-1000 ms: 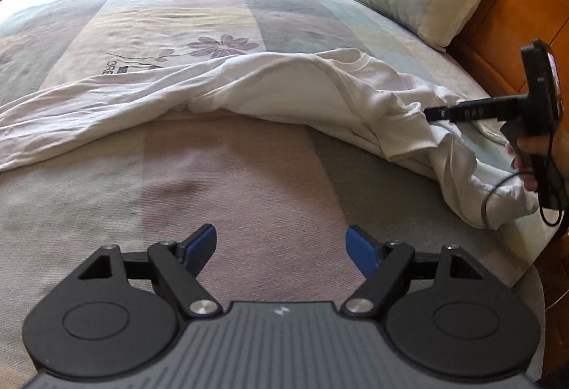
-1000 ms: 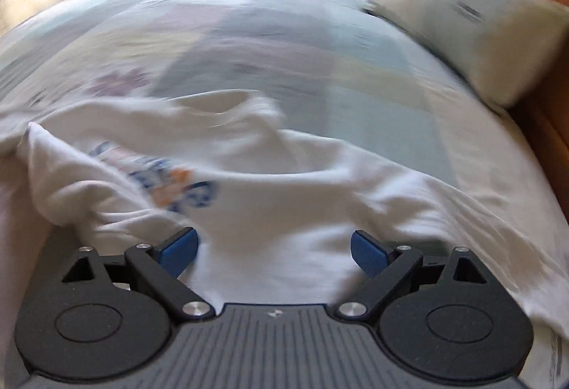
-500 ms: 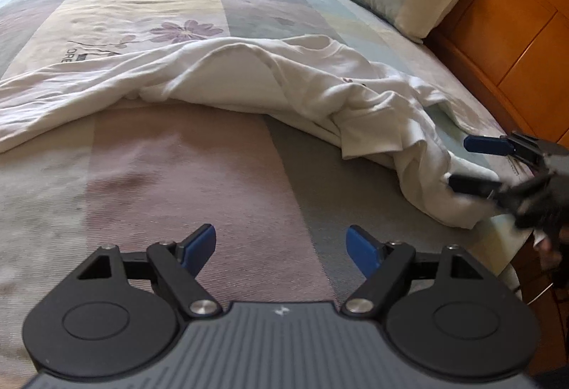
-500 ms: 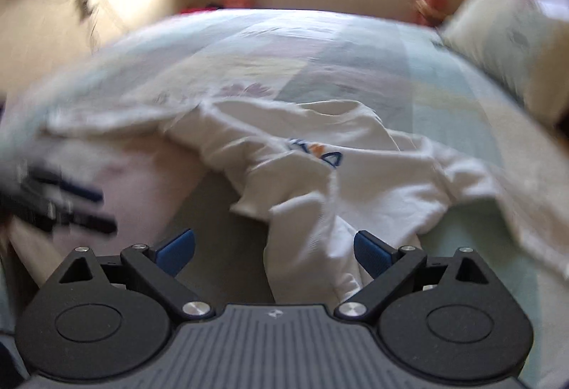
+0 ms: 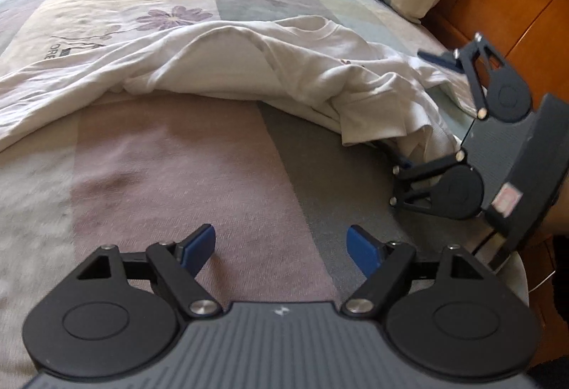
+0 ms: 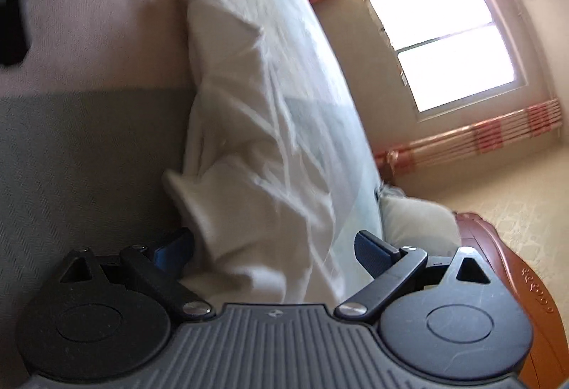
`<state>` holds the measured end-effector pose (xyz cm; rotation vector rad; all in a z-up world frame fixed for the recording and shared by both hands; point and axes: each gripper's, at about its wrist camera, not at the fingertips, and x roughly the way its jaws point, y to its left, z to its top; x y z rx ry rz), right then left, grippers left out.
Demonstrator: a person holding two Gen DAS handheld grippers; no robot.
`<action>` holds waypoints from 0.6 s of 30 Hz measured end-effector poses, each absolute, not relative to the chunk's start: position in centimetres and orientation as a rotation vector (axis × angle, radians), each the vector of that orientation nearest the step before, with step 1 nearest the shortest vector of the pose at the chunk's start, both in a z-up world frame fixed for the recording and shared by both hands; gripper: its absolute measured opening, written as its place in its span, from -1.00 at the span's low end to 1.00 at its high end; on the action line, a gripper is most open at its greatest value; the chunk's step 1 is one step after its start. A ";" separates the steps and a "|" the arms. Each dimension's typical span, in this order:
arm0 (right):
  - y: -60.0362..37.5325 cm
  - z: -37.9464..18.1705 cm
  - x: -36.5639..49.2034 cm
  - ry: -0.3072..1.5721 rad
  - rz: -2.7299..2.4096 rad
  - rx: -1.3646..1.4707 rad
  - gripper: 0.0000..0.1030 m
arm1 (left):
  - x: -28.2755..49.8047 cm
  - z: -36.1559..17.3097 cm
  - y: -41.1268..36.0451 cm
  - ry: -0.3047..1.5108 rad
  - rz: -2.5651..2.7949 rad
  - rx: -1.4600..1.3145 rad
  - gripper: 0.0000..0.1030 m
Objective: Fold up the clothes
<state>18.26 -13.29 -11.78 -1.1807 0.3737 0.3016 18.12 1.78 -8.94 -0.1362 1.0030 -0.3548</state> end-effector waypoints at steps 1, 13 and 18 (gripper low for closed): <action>-13.4 -10.9 18.4 0.365 0.302 -1.133 0.92 | 18.3 -9.1 1.7 1.005 -0.355 -0.132 0.57; -20.6 -2.6 19.1 0.578 0.355 -0.453 1.00 | 19.4 -8.8 1.1 0.952 -0.435 -0.190 0.63; -22.9 -4.9 15.8 0.716 0.417 -0.318 1.00 | 19.9 -8.5 0.3 0.926 -0.505 -0.243 0.63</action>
